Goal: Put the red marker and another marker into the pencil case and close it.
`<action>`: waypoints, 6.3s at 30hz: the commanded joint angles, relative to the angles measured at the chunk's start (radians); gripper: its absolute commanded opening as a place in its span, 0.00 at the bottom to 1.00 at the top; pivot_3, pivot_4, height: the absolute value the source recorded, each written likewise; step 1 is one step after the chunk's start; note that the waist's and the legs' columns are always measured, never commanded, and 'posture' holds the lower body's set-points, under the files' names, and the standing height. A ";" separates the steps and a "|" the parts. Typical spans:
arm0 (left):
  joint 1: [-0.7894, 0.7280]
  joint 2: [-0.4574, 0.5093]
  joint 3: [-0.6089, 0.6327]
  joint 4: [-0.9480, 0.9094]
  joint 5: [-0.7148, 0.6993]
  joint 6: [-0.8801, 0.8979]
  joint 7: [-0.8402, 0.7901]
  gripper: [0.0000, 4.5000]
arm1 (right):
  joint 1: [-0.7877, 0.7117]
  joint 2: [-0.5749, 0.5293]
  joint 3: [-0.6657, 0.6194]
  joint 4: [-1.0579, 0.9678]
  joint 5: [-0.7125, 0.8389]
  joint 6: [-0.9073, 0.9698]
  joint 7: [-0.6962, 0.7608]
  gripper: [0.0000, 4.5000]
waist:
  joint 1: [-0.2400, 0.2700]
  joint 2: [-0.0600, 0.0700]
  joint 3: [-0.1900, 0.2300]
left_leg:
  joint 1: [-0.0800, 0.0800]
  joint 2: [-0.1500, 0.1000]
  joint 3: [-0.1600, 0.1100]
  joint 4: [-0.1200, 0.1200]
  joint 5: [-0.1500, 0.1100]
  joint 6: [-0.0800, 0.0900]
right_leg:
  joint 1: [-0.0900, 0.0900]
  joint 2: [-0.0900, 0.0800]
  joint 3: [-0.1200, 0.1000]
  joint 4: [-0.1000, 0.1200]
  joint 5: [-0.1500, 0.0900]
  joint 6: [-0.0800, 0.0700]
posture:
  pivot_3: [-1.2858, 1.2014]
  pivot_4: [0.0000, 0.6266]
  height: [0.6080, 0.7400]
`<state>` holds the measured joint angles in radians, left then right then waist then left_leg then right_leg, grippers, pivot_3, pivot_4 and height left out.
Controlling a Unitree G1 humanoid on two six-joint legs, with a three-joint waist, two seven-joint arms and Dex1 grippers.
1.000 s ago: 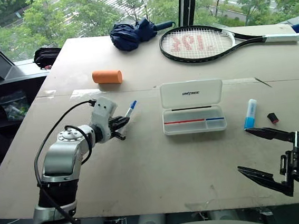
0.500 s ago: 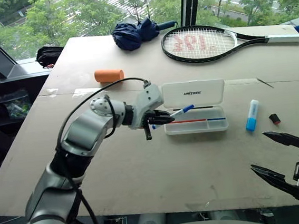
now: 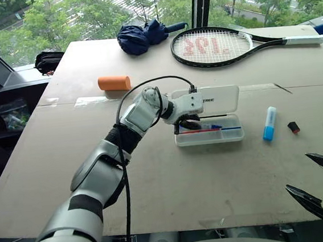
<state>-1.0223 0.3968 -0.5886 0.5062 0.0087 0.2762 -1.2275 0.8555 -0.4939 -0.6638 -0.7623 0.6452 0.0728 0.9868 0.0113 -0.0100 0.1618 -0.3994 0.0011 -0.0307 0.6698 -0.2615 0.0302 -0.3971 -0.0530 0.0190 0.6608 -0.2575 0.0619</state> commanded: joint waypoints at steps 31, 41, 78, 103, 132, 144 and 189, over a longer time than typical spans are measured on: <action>0.799 0.365 0.741 -1.410 -0.954 0.647 0.407 0.73 | -1.003 0.108 0.423 0.252 -0.363 1.132 -0.981 0.14 | 0.003 -0.002 -0.003 | 0.002 0.000 0.000 0.001 0.001 -0.001 | 0.001 -0.002 0.000 0.001 0.000 -0.001 | 0.52 0.24 0.93; 1.082 0.455 0.956 -1.272 -0.941 0.491 0.268 0.73 | -1.102 -0.390 0.537 0.255 -0.144 0.643 -0.077 0.14 | -0.035 0.006 0.002 | 0.004 0.005 0.001 -0.002 0.000 0.000 | 0.000 0.004 0.001 0.001 0.000 -0.002 | 0.52 0.24 0.93; 1.398 0.509 1.167 -1.248 -0.907 0.346 0.120 0.73 | -1.561 -0.144 1.029 0.731 -0.496 0.335 0.355 0.77 | -0.023 0.003 0.008 | -0.001 0.003 0.001 -0.003 0.000 -0.002 | -0.005 -0.009 -0.003 0.000 -0.001 -0.005 | 0.52 0.24 0.93; 1.146 0.518 0.920 -1.264 -0.972 0.361 0.153 0.73 | -1.090 -0.252 0.366 0.581 -0.440 1.042 -0.427 0.61 | -0.025 0.004 0.007 | 0.000 0.002 0.005 -0.003 0.000 -0.001 | -0.005 -0.001 0.003 0.001 -0.001 -0.005 | 0.52 0.24 0.93; 1.385 0.548 1.155 -1.460 -1.115 0.385 0.271 0.73 | -1.501 -0.384 1.002 0.802 -0.525 0.215 0.422 0.01 | -0.023 0.003 0.009 | 0.000 0.004 0.004 -0.003 0.000 -0.002 | -0.005 -0.002 0.000 0.000 -0.001 -0.005 | 0.52 0.24 0.93; 1.516 0.514 1.227 -1.489 -1.092 0.330 0.236 0.73 | -1.502 -0.375 0.843 0.789 -0.368 0.411 0.415 0.44 | -0.021 0.003 0.009 | -0.001 0.004 0.004 -0.003 0.000 -0.002 | -0.005 -0.002 0.001 0.000 -0.002 -0.006 | 0.52 0.24 0.93; 1.309 0.552 1.001 -1.278 -0.986 0.304 0.404 0.73 | -1.251 -0.209 0.592 0.352 -0.260 0.610 0.237 0.02 | -0.008 0.002 0.003 | 0.012 0.002 0.001 -0.006 -0.001 -0.003 | 0.007 -0.001 -0.002 -0.002 -0.003 -0.008 | 0.52 0.24 0.93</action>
<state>0.2829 0.9594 0.4208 -0.7842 -1.0108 0.5960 -0.8264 -0.4071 -0.6666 0.0384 -0.3154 0.3199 0.6872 1.2171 0.0034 -0.0076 0.1648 -0.3952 0.0033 -0.0294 0.6648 -0.2619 0.0275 -0.3971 -0.0545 0.0178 0.6601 -0.2599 0.0548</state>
